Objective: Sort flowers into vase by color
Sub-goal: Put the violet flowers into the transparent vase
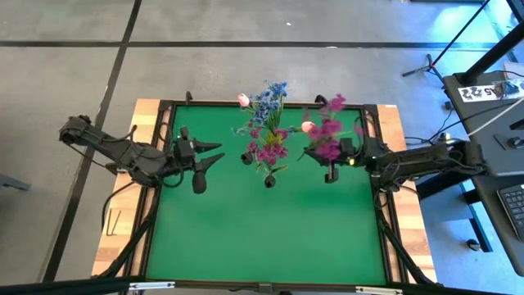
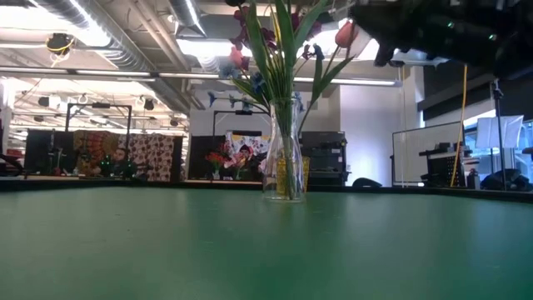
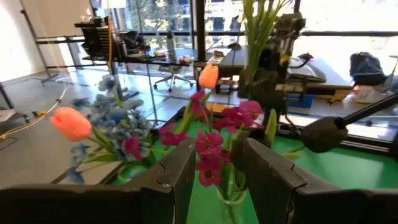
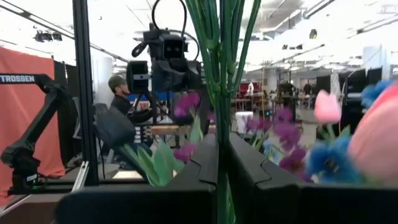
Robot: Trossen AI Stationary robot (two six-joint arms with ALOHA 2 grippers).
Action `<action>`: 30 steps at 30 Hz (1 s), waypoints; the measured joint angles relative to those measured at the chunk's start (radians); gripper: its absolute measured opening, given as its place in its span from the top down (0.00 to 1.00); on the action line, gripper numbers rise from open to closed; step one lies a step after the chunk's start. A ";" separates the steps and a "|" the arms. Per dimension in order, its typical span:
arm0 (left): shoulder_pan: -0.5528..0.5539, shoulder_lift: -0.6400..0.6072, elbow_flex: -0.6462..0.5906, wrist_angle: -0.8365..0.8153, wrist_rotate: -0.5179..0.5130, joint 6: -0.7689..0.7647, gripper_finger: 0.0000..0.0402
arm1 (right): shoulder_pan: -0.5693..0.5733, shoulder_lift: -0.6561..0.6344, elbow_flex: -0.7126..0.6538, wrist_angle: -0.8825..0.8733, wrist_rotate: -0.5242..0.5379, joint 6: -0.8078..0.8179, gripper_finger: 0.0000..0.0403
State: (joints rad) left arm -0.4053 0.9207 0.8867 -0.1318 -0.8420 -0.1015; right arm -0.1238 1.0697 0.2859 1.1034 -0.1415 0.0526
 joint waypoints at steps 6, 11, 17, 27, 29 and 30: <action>0.021 -0.007 -0.083 0.090 0.025 -0.001 0.68 | 0.000 0.200 0.000 0.202 -0.020 0.026 0.96; 0.032 -0.008 -0.097 0.114 0.028 -0.004 0.68 | 0.000 0.317 0.034 0.307 -0.036 0.032 0.96; 0.032 -0.008 -0.113 0.145 0.052 -0.005 0.68 | 0.000 0.440 0.121 0.305 -0.067 0.021 0.96; 0.032 -0.008 -0.116 0.141 0.075 -0.027 0.68 | 0.000 0.542 0.171 0.299 -0.070 0.019 0.96; 0.032 -0.007 -0.116 0.141 0.075 -0.027 0.68 | 0.000 0.546 0.174 0.300 -0.070 0.019 0.96; 0.032 -0.007 -0.116 0.141 0.075 -0.028 0.68 | 0.000 0.546 0.174 0.299 -0.070 0.018 0.96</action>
State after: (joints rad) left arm -0.3733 0.9134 0.7712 0.0093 -0.7673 -0.1299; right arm -0.1238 1.6157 0.4599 1.4029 -0.2115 0.0704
